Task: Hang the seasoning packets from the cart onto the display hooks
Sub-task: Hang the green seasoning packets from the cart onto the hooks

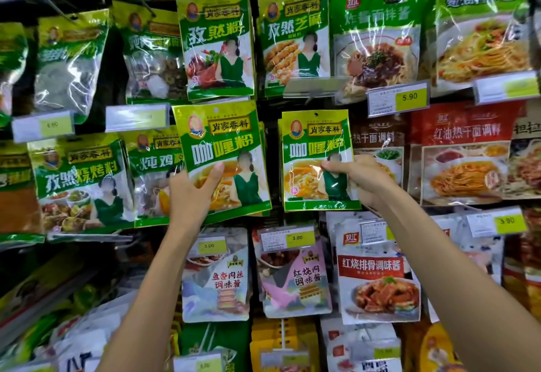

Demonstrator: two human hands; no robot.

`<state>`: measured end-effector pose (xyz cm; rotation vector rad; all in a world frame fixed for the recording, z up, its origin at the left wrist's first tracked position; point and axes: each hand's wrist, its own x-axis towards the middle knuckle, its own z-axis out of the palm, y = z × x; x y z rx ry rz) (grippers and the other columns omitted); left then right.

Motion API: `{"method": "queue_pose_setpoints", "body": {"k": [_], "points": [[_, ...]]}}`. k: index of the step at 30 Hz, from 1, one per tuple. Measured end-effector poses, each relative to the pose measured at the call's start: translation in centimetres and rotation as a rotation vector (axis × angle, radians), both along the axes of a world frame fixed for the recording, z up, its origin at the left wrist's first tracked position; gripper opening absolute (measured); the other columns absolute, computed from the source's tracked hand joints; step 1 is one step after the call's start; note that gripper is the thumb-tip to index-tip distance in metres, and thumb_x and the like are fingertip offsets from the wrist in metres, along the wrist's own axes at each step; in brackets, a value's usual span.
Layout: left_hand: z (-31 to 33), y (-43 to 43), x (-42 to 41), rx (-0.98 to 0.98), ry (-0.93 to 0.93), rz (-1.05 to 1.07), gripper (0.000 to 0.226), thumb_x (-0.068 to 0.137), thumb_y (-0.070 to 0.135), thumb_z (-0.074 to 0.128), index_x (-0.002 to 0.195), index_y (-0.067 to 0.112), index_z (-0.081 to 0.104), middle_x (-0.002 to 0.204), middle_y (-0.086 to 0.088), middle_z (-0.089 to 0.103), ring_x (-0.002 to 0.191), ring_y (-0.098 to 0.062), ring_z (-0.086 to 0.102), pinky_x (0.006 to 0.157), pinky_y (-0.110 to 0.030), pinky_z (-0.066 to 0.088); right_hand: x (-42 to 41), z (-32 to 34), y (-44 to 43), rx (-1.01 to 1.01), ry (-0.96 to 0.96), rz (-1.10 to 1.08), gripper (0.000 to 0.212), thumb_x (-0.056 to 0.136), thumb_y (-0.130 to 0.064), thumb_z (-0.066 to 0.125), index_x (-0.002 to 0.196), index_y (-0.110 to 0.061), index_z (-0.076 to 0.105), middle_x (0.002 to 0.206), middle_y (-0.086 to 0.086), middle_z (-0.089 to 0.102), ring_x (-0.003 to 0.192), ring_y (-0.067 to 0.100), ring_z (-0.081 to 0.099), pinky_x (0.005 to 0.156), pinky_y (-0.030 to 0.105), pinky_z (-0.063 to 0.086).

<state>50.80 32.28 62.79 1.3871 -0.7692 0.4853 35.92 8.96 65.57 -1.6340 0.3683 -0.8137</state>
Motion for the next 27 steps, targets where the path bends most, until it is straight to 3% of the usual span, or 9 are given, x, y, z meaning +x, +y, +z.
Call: {"method": "queue_pose_setpoints", "body": {"k": [3,7,9,13,15,18,20,22,27], "points": [[-0.1,0.1,0.4,-0.005,-0.009,0.012,0.011,0.083,0.039,0.067,0.084,0.029,0.064,0.081,0.011,0.069,0.081,-0.012,0.067,0.074,-0.031,0.052,0.6,-0.1,-0.1,0.018,0.015,0.015,0.017,0.085,-0.015,0.072,0.078,-0.008,0.058,0.076,0.003,0.064,0.074,0.016,0.061,0.046,0.015,0.046],[-0.4,0.3,0.5,-0.021,-0.019,0.013,0.019,0.084,0.040,0.067,0.067,0.030,0.064,0.056,0.020,0.064,0.050,0.007,0.053,0.050,-0.010,0.042,1.1,-0.5,-0.4,0.083,-0.009,0.052,0.017,0.082,-0.015,0.074,0.085,-0.005,0.060,0.084,0.008,0.068,0.084,0.020,0.064,0.062,0.025,0.047],[-0.5,0.4,0.5,-0.024,-0.003,0.011,0.024,0.083,0.042,0.066,0.062,0.031,0.065,0.051,0.021,0.060,0.044,0.006,0.047,0.045,-0.008,0.037,1.4,-0.7,-0.5,0.034,-0.005,0.002,0.021,0.083,-0.016,0.074,0.088,-0.002,0.060,0.087,0.011,0.068,0.088,0.024,0.064,0.065,0.028,0.050],[-0.3,-0.1,0.0,-0.031,0.000,-0.023,0.018,0.083,0.043,0.066,0.073,0.028,0.062,0.057,0.026,0.062,0.051,0.010,0.054,0.048,-0.005,0.040,1.5,-1.4,0.0,-0.120,-0.022,-0.121,0.048,0.085,-0.021,0.073,0.113,0.013,0.056,0.117,0.030,0.061,0.111,0.040,0.058,0.100,0.054,0.045],[-0.4,-0.5,-0.4,-0.038,-0.001,-0.030,0.021,0.084,0.040,0.067,0.070,0.028,0.057,0.050,0.028,0.058,0.047,0.011,0.052,0.045,-0.002,0.037,1.1,-2.0,0.0,-0.195,-0.018,-0.145,0.043,0.086,-0.024,0.071,0.111,0.009,0.060,0.114,0.029,0.063,0.108,0.041,0.059,0.098,0.057,0.045],[-0.6,-1.2,-1.2,-0.046,0.019,-0.096,0.014,0.080,0.044,0.067,0.081,0.031,0.061,0.062,0.031,0.064,0.058,0.013,0.057,0.052,-0.002,0.041,-0.2,-3.5,0.0,-0.364,0.008,-0.303,0.033,0.088,-0.032,0.068,0.099,-0.001,0.063,0.086,0.011,0.065,0.078,0.025,0.060,0.073,0.041,0.050],[-0.8,-1.8,-1.7,-0.054,0.052,-0.159,0.019,0.076,0.048,0.067,0.087,0.033,0.065,0.069,0.023,0.069,0.059,0.008,0.058,0.055,-0.006,0.044,-1.2,-4.3,0.4,-0.471,-0.088,-0.514,0.025,0.091,-0.026,0.064,0.106,-0.007,0.058,0.094,0.003,0.060,0.081,0.014,0.056,0.074,0.024,0.046],[-1.2,-2.7,-2.4,-0.030,0.082,-0.206,0.020,0.075,0.050,0.067,0.085,0.032,0.068,0.068,0.014,0.067,0.057,-0.004,0.057,0.055,-0.015,0.046,-2.0,-4.5,1.5,-0.466,-0.225,-0.521,0.022,0.094,-0.025,0.059,0.110,-0.010,0.058,0.098,-0.003,0.060,0.083,0.004,0.056,0.072,0.008,0.044],[-1.9,-5.4,-5.3,0.087,0.146,-0.356,0.021,0.079,0.052,0.067,0.075,0.031,0.069,0.082,-0.010,0.056,0.074,-0.020,0.054,0.062,-0.030,0.049,-1.5,-3.5,4.7,-0.221,-0.179,0.065,0.038,0.088,-0.046,0.058,0.111,-0.017,0.066,0.110,0.001,0.067,0.102,0.007,0.063,0.092,0.027,0.050]]}}
